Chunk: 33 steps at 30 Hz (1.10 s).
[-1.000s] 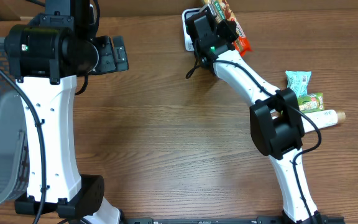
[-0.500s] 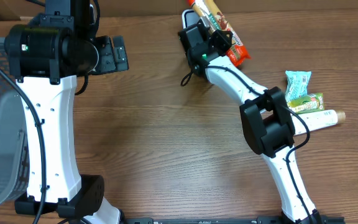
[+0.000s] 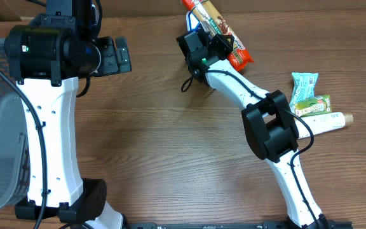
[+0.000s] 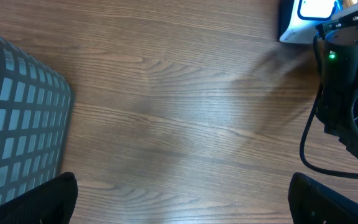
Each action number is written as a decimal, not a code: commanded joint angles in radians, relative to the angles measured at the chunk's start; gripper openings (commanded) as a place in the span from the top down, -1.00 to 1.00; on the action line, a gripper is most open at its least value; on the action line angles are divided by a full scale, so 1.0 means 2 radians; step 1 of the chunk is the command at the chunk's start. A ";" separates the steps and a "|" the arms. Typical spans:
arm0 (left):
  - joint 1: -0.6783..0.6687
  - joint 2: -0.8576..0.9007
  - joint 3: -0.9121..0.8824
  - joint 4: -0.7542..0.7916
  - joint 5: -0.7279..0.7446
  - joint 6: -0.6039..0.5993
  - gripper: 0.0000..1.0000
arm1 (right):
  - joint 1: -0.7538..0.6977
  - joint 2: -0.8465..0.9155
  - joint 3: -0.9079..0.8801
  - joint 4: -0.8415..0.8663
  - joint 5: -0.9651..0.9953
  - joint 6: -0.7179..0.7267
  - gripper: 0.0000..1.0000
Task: Scan the item barcode
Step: 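Hold the spaghetti pack against the scanner face with the right gripper, then carry the spaghetti pack right toward the scanned items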
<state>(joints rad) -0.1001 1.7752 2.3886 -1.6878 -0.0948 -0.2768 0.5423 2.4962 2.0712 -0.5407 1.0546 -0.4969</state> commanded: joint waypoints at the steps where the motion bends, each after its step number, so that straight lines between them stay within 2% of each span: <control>1: 0.000 0.002 0.001 -0.001 -0.005 0.009 -1.00 | 0.003 -0.011 0.011 0.009 0.042 0.020 0.93; 13: 0.000 0.002 0.001 -0.001 -0.005 0.009 -0.99 | 0.012 -0.012 0.011 0.010 0.043 0.021 0.93; 21: 0.000 0.002 0.001 -0.001 -0.005 0.009 -0.99 | 0.011 -0.030 0.011 -0.003 0.019 0.057 0.93; 33: 0.000 0.002 0.001 -0.001 -0.005 0.009 -1.00 | -0.024 -0.196 0.011 -0.166 -0.244 0.195 0.93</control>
<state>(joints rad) -0.1001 1.7748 2.3886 -1.6878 -0.0948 -0.2768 0.5278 2.3531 2.0613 -0.8669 0.6807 -0.2573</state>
